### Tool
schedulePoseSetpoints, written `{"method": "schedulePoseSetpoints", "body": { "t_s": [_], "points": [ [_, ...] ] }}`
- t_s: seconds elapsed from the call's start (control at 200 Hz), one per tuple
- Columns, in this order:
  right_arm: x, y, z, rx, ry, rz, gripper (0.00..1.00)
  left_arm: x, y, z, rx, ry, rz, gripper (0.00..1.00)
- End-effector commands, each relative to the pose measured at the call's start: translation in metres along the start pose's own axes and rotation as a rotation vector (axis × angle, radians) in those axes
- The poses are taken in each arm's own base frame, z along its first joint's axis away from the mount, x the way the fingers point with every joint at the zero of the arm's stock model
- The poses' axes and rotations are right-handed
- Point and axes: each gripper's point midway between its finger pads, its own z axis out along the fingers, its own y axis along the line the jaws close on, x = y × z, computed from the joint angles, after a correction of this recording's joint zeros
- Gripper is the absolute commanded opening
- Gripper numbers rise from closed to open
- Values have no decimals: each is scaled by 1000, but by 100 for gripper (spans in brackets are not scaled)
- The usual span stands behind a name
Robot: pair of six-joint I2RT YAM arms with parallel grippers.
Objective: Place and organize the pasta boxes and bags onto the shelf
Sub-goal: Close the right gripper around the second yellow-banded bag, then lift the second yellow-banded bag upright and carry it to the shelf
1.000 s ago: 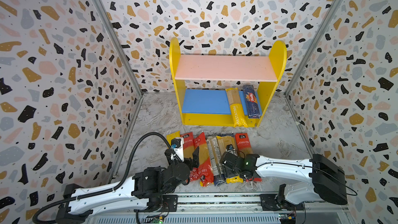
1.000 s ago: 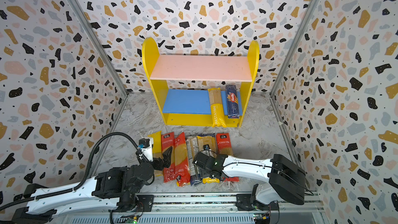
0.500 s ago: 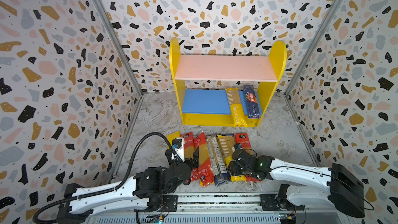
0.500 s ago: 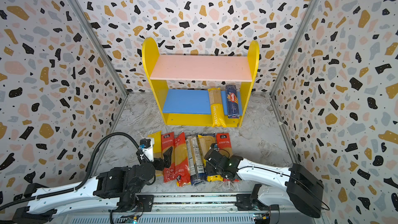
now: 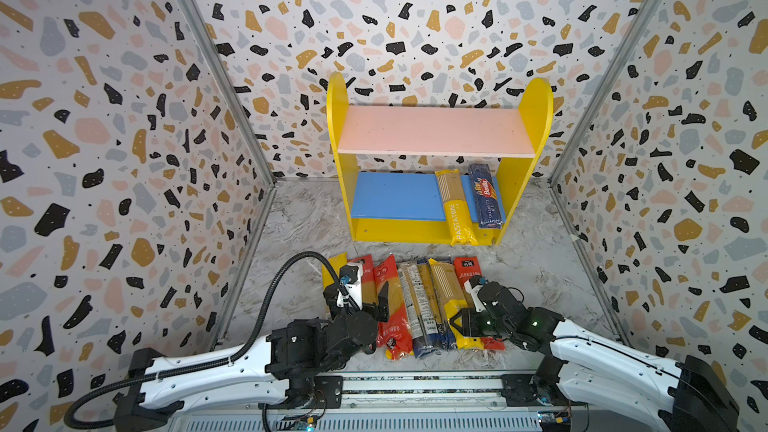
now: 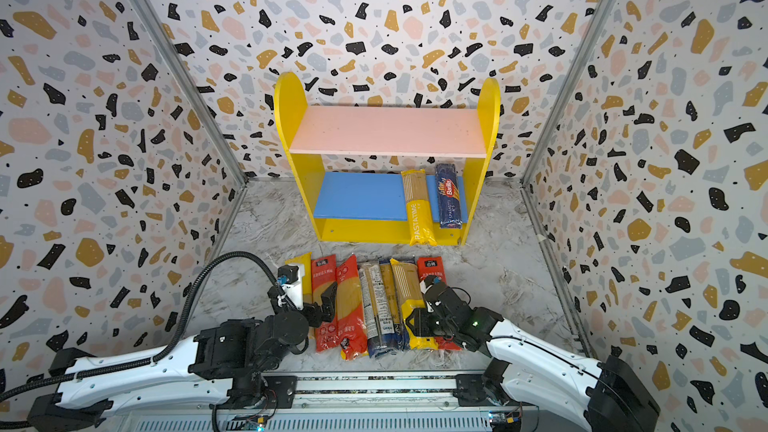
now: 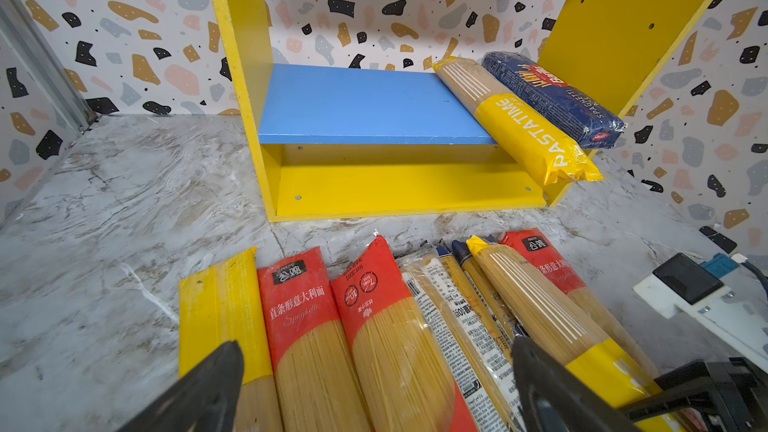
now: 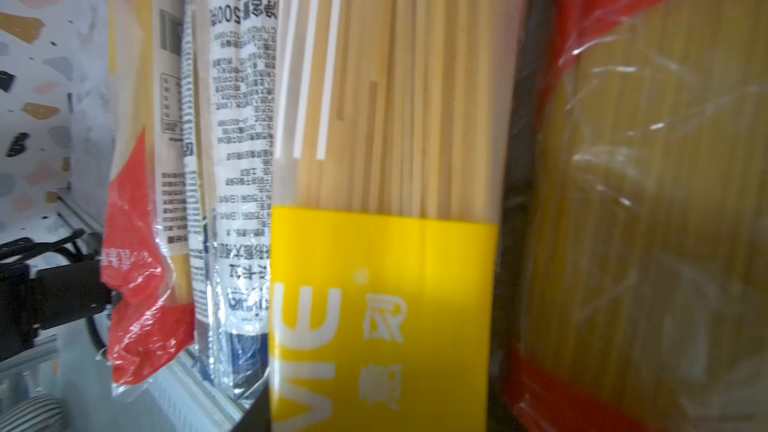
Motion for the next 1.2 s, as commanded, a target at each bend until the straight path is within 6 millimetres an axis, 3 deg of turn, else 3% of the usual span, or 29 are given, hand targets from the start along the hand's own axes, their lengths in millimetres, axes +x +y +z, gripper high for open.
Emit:
{"method": "schedulePoseSetpoints", "body": {
  "t_s": [0.0, 0.155, 0.23, 0.561, 0.921, 1.197],
  "points": [
    [-22, 54, -14, -249, -70, -44, 29, -16, -2, -3, 0, -28, -21, 99],
    [-22, 39, -3, -156, -51, -39, 29, -18, -2, -3, -1, -29, -25, 99],
    [-19, 41, 1, -178, -34, -43, 27, -17, -2, -3, -2, -29, -28, 99],
    [-29, 88, -19, -419, -68, -58, 26, -19, 0, -5, -5, -29, -27, 99],
    [-49, 133, -53, -623, -123, -90, 26, -39, -2, -10, -14, -51, -22, 99],
    [-85, 160, -84, -689, -199, -142, 26, -62, -5, -16, -28, -73, -9, 99]
  ]
}}
